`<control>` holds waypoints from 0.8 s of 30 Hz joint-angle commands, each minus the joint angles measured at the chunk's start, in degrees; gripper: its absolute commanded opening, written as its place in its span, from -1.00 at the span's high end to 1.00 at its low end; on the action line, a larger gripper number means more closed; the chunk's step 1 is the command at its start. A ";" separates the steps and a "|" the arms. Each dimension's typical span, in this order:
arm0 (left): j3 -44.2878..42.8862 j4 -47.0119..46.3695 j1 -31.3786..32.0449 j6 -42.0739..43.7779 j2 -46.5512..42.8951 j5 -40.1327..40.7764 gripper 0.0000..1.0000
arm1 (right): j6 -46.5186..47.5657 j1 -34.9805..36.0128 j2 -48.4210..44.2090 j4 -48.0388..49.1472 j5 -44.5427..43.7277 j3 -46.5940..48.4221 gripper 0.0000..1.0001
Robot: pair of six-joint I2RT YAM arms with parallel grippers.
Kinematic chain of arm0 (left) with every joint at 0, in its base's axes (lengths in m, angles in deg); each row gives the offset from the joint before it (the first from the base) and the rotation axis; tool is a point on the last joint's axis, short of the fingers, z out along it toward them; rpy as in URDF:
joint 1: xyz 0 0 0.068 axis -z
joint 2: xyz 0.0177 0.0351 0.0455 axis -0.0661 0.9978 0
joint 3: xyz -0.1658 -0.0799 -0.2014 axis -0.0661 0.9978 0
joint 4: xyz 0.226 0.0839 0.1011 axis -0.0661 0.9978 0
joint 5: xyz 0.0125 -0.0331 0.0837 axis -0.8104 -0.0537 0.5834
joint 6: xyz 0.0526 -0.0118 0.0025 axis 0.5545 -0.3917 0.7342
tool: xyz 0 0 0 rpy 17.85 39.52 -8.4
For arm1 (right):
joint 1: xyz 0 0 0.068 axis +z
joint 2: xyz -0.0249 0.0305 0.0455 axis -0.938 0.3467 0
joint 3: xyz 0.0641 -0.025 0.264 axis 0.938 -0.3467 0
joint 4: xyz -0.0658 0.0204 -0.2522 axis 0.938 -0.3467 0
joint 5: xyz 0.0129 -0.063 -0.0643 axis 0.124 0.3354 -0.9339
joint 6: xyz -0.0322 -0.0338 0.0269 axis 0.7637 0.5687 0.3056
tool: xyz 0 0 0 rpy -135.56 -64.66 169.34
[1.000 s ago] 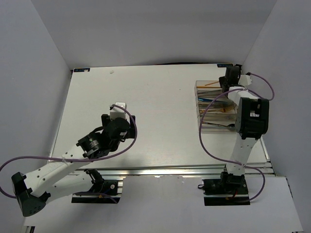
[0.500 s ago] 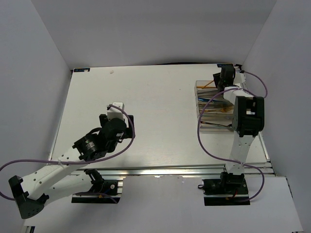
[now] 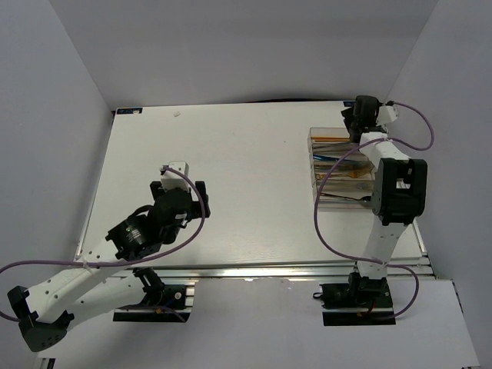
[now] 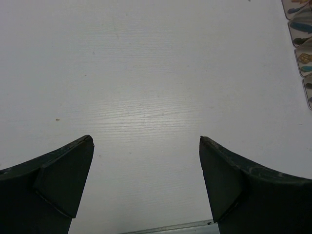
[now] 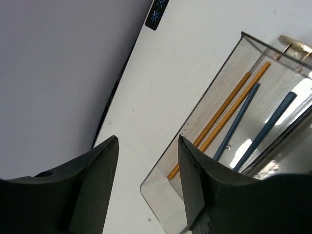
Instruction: Sort the eating utensils into containers
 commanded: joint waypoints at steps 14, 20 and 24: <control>-17.26 8.31 -16.89 -9.33 14.66 17.29 -0.96 | 53.41 10.95 -44.84 -27.47 2.05 -12.85 -0.79; -22.75 11.56 -19.38 -3.63 9.84 25.18 -0.96 | 52.62 12.27 -62.34 -42.18 4.06 -13.30 -0.79; -19.94 13.41 -19.38 -1.68 2.11 27.75 -0.96 | 53.41 12.36 -71.21 -49.64 6.54 -14.18 -0.79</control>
